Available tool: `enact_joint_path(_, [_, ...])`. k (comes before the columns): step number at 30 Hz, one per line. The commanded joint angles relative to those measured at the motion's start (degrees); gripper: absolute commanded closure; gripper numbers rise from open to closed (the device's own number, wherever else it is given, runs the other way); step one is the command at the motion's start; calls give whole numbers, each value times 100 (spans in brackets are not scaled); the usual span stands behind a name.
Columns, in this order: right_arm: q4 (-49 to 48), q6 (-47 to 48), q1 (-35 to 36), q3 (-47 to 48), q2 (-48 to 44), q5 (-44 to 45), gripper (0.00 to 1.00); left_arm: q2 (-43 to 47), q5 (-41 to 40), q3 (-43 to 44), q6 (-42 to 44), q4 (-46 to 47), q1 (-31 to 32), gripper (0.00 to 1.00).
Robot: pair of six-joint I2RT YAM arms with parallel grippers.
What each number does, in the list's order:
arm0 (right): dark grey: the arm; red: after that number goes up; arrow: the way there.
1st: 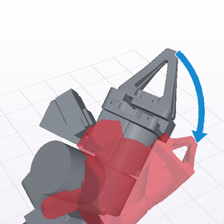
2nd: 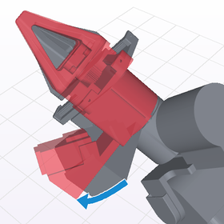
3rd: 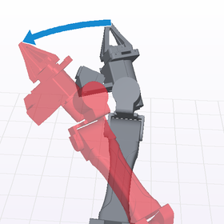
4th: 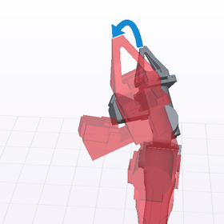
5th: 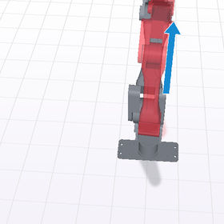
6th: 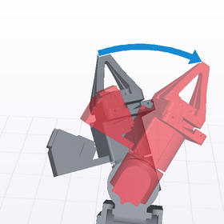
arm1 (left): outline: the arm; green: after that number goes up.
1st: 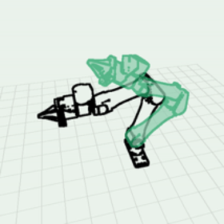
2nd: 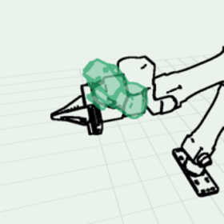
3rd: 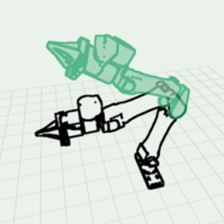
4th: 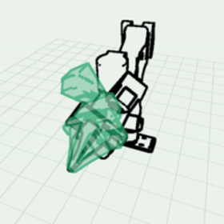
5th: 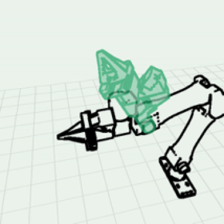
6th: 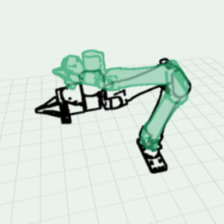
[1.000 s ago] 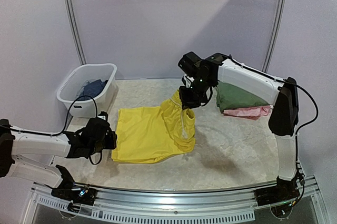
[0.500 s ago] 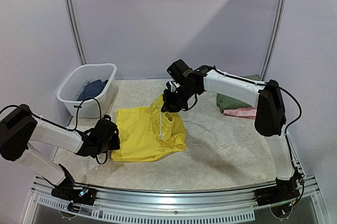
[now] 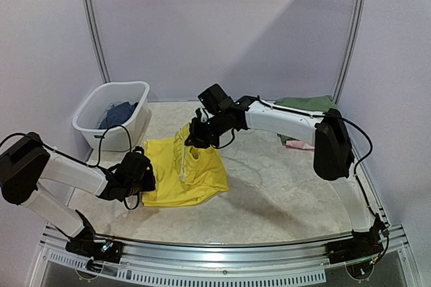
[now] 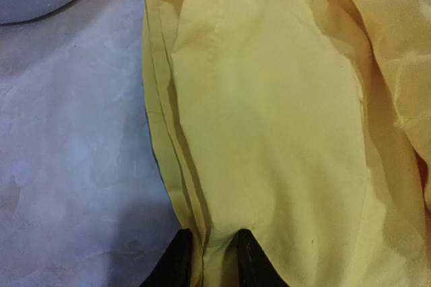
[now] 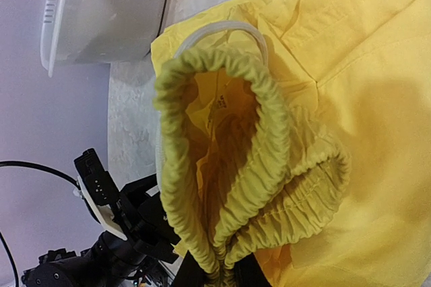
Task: Fold and stack the mixed laundry pile
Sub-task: Fold the rectangle-folded shorts at the center of the board.
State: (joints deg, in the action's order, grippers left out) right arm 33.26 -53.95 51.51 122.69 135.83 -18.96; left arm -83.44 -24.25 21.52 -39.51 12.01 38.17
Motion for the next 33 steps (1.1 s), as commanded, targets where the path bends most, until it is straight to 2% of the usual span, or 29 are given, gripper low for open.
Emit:
enact_joint_path(1, [-423, -236, 108, 142, 315, -208, 94, -15, 264, -6, 81, -96, -56, 76])
enact_joint_path(7, [-784, -337, 119, 36, 476, -496, 84, 127, 228, -85, 92, -124, -56, 76])
enact_joint_path(10, [-1134, -402, 121, 18, 537, -869, 70, 232, 281, -135, 121, -86, -56, 76])
enact_joint_path(13, [-1413, -407, 123, 10, 545, -1204, 63, 563, 305, -244, 113, -114, -56, 76])
enact_joint_path(18, [-2322, -430, 124, -332, 405, -1916, 47, 1437, 177, -378, 26, -631, -52, 74])
enact_joint_path(20, [-2523, -395, 130, -326, 399, -2261, 40, 1934, 142, -450, -50, -956, -47, 73])
enact_joint_path(22, [-2592, -325, 130, -308, 404, -2525, 37, 2587, 56, -513, -147, -1442, -47, 72])
enact_joint_path(23, [-2594, -257, 138, -309, 388, -2595, 32, 2909, -18, -529, -187, -1708, -47, 72])
enact_joint_path(24, [-2583, -190, 143, -315, 358, -2632, 23, 3277, -72, -540, -211, -1955, -47, 72])
enact_joint_path(27, [-2480, 63, 144, -308, 212, -2655, 19, 4195, -198, -523, -144, -2502, -47, 70])
enact_joint_path(29, [-2220, 370, 119, -329, 67, -2455, 15, 4492, -183, -441, -2, -2712, -47, 69])
enact_joint_path(33, [-1028, 1284, -8, -467, -295, -1331, 12, 4323, 375, -192, 421, -2487, -47, 68])
